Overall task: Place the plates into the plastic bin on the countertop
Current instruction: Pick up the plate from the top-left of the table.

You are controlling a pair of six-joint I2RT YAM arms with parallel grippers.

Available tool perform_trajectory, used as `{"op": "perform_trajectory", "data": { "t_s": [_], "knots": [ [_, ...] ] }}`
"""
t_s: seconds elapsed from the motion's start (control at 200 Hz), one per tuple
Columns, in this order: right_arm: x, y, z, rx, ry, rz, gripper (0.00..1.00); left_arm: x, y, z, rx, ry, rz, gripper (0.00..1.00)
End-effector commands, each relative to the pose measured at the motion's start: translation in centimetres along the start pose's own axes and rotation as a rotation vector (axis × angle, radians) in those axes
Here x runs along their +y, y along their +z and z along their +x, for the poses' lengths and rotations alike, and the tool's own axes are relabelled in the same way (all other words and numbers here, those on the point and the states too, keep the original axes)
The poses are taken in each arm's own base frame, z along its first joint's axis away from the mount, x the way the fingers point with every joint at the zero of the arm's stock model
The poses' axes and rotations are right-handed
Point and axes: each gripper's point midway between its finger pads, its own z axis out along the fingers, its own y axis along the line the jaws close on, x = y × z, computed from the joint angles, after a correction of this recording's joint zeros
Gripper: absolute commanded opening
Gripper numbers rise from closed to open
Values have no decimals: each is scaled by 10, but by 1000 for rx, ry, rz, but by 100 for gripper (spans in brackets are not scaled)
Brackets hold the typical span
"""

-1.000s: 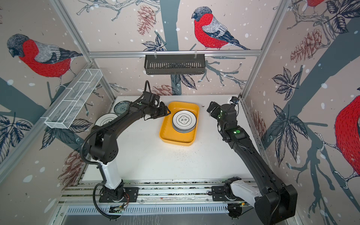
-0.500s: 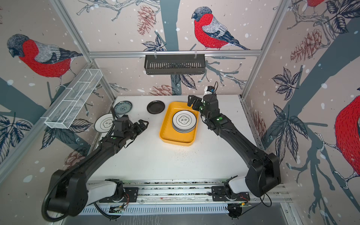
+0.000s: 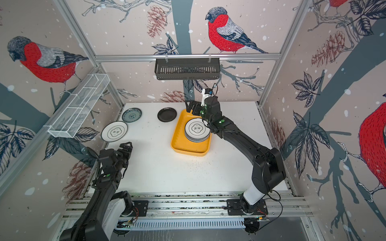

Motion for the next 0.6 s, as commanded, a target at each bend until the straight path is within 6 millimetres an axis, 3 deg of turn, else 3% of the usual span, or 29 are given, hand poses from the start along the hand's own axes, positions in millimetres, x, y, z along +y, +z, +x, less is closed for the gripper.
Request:
{"op": "perform_trajectory", "data": {
  "t_s": [0.0, 0.245, 0.46, 0.595],
  "knots": [
    [13, 3, -10, -31, -3, -56, 100, -21, 2, -9, 21, -45, 138, 96],
    [19, 10, 1, 0, -10, -108, 100, -6, 20, -37, 16, -66, 126, 95],
    [51, 26, 26, 100, -44, -280, 100, 9, 35, -64, -16, -154, 139, 92],
    [64, 40, 38, 149, -89, -287, 100, 20, 48, -76, -3, -172, 126, 91]
  ]
}}
